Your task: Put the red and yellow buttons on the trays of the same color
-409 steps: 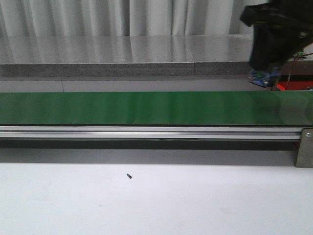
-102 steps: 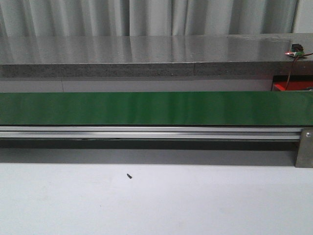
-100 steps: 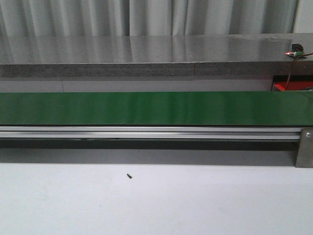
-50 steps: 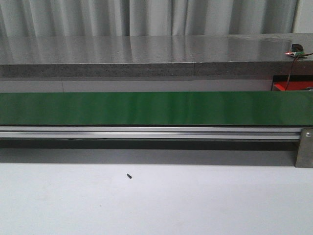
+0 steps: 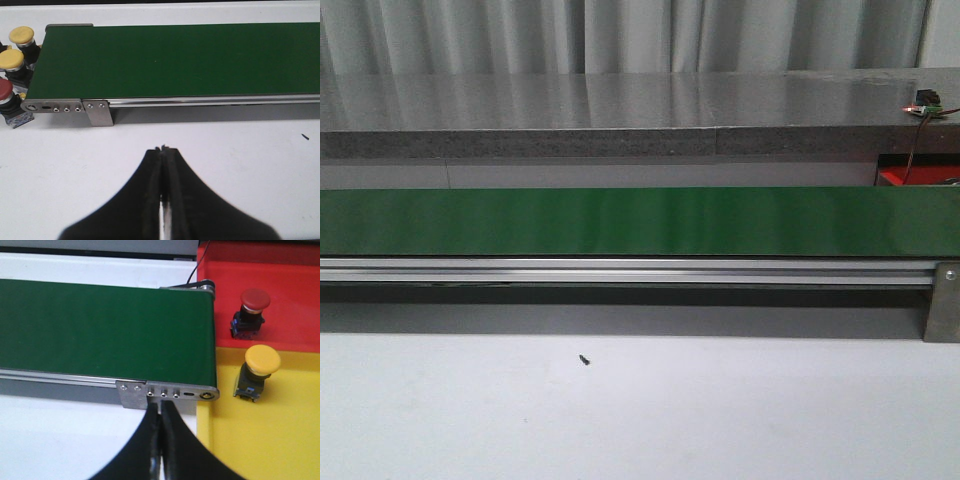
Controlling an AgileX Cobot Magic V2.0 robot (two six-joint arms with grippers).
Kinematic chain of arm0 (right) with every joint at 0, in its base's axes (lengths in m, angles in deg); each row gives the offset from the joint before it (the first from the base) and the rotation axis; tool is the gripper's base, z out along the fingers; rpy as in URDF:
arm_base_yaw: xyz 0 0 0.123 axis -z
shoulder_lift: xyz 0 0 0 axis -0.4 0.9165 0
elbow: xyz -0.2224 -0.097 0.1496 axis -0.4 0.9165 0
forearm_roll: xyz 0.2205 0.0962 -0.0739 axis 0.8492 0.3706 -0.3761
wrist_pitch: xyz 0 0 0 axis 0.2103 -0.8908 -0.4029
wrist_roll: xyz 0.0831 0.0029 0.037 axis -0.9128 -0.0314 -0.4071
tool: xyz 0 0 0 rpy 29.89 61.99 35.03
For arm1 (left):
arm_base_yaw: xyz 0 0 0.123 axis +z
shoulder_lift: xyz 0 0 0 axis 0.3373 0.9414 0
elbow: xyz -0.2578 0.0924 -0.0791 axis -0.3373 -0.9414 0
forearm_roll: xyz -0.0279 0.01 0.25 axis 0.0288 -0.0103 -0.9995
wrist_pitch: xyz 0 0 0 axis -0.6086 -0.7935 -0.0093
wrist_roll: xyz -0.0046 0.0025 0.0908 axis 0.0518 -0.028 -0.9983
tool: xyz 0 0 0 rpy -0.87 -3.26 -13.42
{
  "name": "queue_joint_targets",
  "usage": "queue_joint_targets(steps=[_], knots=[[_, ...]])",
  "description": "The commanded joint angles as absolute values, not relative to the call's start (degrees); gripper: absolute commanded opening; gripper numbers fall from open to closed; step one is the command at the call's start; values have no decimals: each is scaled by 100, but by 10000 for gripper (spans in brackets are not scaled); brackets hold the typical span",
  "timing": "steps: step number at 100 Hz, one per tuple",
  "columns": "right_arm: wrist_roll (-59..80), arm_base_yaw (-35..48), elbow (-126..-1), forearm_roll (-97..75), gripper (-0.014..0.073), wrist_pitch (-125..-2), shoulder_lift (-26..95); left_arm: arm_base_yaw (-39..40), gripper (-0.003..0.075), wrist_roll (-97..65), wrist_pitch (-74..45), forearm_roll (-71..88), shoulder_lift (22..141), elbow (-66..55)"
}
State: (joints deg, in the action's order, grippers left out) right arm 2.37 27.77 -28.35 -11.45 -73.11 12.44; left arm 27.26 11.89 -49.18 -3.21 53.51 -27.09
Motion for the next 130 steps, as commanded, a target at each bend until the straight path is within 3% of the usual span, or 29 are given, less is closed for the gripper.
queue_joint_targets(steps=[1, 24, 52, 66, 78, 88, 130], knots=[[239, 2784, -2981, -1072, -122, -6848, 1178, 2697, -20, 1444, -4393, -235, 5499, -2527], [239, 2651, -2981, -1067, -122, -6809, 1178, 2697, -19, 2405, -4352, -974, 6294, -2143], [239, 2625, -2981, -1061, -122, -6795, 1178, 2697, -3, 2482, -4238, -1064, 7659, -1284], [239, 2625, -2981, -1061, -122, -6788, 1178, 2711, 153, 2482, -4121, -1076, 8253, -863], [239, 2625, -2981, -1061, -122, -6788, 1178, 2970, 399, 2482, -4052, -1076, 8675, -538], [239, 2625, -2981, -1061, -122, -6788, 1178, 3347, 536, 2470, -4011, -1097, 8988, -366], [239, 2625, -2981, -1036, -122, -6761, 1178, 4885, 546, 2368, -4016, -936, 10253, 12]])
